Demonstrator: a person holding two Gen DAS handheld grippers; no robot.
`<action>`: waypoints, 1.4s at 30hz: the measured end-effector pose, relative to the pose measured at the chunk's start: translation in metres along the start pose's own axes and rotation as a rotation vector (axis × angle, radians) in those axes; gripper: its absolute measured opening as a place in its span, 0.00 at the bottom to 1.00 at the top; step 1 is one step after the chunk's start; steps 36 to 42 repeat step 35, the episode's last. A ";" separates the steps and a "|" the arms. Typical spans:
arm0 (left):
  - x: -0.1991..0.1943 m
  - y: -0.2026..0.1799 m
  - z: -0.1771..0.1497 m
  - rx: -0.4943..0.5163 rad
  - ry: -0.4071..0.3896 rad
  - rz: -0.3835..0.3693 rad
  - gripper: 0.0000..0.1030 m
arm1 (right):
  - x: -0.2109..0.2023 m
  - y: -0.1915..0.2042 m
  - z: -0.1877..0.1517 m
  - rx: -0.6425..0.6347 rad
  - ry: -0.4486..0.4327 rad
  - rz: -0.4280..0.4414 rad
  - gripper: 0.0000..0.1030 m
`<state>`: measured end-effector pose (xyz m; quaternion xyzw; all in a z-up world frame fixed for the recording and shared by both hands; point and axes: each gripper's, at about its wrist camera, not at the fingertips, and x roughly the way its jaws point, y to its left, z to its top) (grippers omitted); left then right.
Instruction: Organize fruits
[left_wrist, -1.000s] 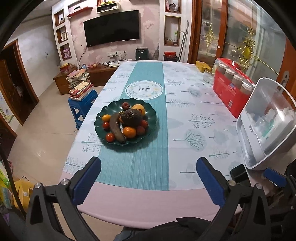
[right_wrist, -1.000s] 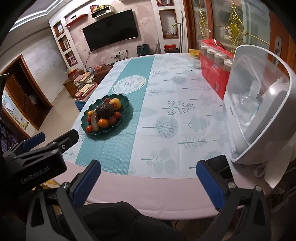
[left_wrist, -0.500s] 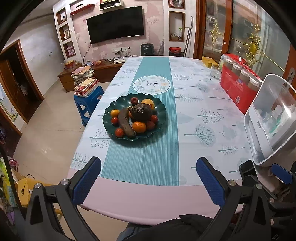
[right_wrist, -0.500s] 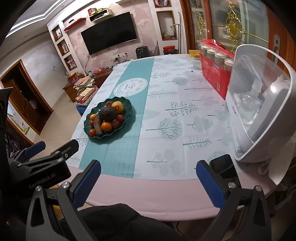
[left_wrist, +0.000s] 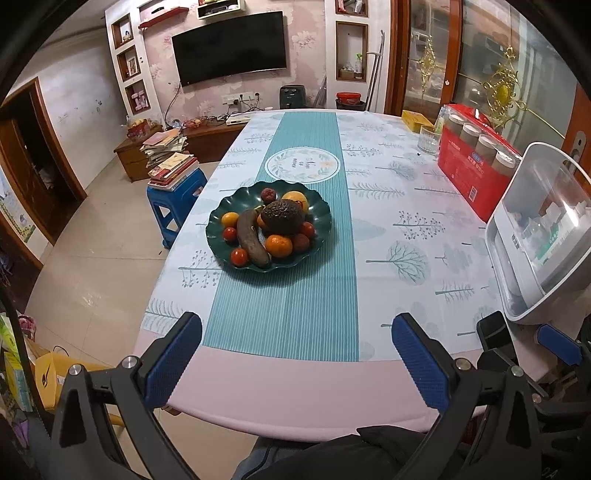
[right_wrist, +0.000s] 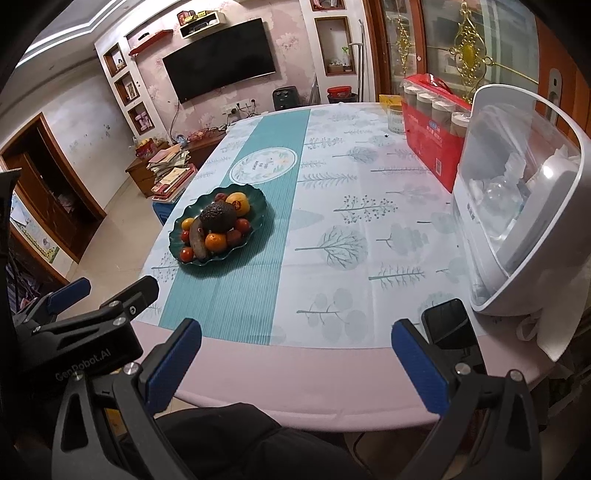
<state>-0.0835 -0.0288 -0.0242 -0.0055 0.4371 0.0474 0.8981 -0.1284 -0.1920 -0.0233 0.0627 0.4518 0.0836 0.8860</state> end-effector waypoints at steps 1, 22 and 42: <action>0.000 -0.001 0.000 0.001 -0.001 0.002 0.99 | 0.000 0.000 -0.001 0.001 0.001 -0.001 1.00; -0.002 -0.002 -0.006 -0.003 -0.001 0.010 0.99 | 0.001 -0.004 -0.003 0.010 -0.001 -0.004 1.00; -0.001 -0.001 -0.003 0.001 0.005 0.019 0.99 | 0.006 -0.006 0.007 0.017 0.008 0.001 1.00</action>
